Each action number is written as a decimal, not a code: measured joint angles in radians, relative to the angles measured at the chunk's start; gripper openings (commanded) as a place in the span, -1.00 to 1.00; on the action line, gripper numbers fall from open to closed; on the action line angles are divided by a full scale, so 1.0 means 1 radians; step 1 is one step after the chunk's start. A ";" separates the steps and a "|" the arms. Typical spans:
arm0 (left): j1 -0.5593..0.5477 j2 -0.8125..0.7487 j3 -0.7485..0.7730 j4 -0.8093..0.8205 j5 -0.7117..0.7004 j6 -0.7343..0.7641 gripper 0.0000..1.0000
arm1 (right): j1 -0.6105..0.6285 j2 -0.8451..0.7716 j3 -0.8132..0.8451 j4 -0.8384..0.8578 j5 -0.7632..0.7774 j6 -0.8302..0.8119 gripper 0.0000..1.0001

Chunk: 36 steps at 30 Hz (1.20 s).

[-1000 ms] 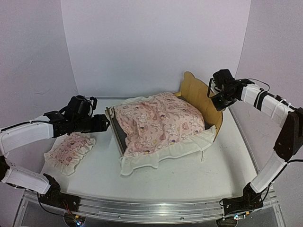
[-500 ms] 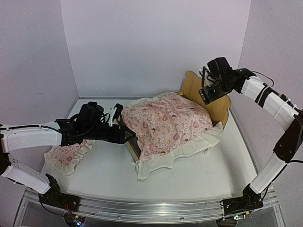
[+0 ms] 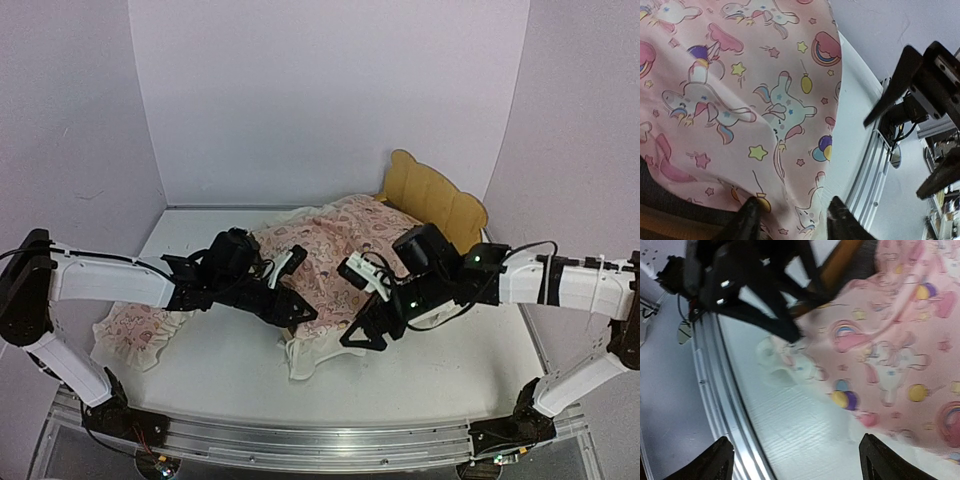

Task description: Set up the pet bed

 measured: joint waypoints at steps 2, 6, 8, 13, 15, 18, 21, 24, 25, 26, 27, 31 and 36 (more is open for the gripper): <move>-0.002 0.022 0.017 0.010 0.020 0.002 -0.47 | 0.055 -0.020 -0.075 0.108 -0.016 0.042 0.62; -0.006 0.032 0.026 0.030 0.047 -0.002 -0.71 | 0.156 -0.025 -0.145 0.288 0.054 0.126 0.23; -0.010 0.032 0.032 0.035 0.052 -0.003 -0.81 | 0.192 -0.016 -0.160 0.367 0.117 0.193 0.23; -0.022 0.031 0.052 0.053 0.061 -0.005 -1.00 | 0.269 0.051 -0.215 0.563 0.265 0.367 0.31; -0.024 0.030 0.053 0.055 0.063 -0.003 -1.00 | 0.297 0.079 -0.222 0.599 0.319 0.412 0.32; -0.026 0.022 0.053 0.053 0.064 -0.003 -1.00 | 0.343 0.118 -0.224 0.649 0.418 0.470 0.29; -0.026 -0.005 0.052 0.053 0.051 -0.002 -0.82 | 0.381 0.156 -0.219 0.660 0.526 0.506 0.23; -0.026 -0.066 0.035 0.053 0.006 -0.001 -0.28 | 0.400 0.208 -0.193 0.630 0.604 0.543 0.25; -0.026 -0.096 0.022 0.053 -0.018 -0.002 -0.10 | 0.402 0.225 -0.183 0.618 0.628 0.556 0.25; -0.027 -0.122 0.010 0.051 -0.047 0.006 0.01 | 0.403 0.239 -0.175 0.607 0.649 0.566 0.25; -0.027 -0.164 -0.013 0.051 -0.083 -0.008 0.08 | 0.403 0.248 -0.171 0.597 0.666 0.576 0.20; -0.026 -0.294 -0.076 0.033 -0.185 -0.015 0.22 | 0.402 0.275 -0.151 0.571 0.713 0.593 -0.74; -0.026 -0.368 -0.126 0.032 -0.251 -0.039 0.29 | 0.414 0.267 -0.139 0.556 0.724 0.599 -1.00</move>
